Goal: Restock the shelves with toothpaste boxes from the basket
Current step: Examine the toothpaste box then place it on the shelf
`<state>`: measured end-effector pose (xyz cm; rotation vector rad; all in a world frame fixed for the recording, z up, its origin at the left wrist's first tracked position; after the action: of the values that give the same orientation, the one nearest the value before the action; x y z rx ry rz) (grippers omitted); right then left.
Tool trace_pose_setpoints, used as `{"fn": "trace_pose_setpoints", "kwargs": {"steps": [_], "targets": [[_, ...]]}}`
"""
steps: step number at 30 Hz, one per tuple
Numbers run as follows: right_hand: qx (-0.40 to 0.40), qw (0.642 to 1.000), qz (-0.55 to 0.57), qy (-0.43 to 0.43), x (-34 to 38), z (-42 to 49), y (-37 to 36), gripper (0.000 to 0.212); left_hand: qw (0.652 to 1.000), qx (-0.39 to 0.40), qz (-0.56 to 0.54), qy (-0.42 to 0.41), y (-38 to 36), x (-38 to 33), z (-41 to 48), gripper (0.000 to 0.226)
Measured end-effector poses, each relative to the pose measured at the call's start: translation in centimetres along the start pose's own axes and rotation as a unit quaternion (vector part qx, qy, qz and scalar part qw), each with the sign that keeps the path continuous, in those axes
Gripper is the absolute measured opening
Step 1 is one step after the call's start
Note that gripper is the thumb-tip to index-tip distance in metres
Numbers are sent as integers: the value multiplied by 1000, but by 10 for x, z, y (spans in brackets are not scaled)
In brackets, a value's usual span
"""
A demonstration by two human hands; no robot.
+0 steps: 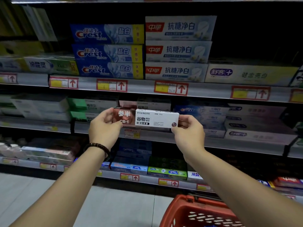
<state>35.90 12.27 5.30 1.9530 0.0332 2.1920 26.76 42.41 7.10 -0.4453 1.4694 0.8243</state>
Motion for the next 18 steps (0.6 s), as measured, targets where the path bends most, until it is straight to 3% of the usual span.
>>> {"fn": "trace_pose_setpoints", "kwargs": {"steps": [9, 12, 15, 18], "targets": [[36, 999, -35, 3, 7, 26, -19, 31, 999, 3, 32, -19, -14, 4, 29, 65], [39, 998, -43, -1, 6, 29, -25, 37, 999, -7, 46, -17, -14, 5, 34, 62], [54, 998, -20, -9, 2, 32, -30, 56, 996, -18, 82, -20, -14, 8, 37, 55], [53, 998, -24, -1, -2, 36, -32, 50, 992, -25, 121, -35, -17, 7, 39, 47]]}}
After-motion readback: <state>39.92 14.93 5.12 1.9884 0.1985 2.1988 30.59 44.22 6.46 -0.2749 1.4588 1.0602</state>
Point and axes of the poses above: each hand's wrist, its own z-axis towards the middle knuckle, its own y-axis out of the back of the hand, x = y × z, the point moved 9 cm from there along z, towards the middle knuckle, and after that the axes turned 2 degrees about y, right-handed, at the moved point
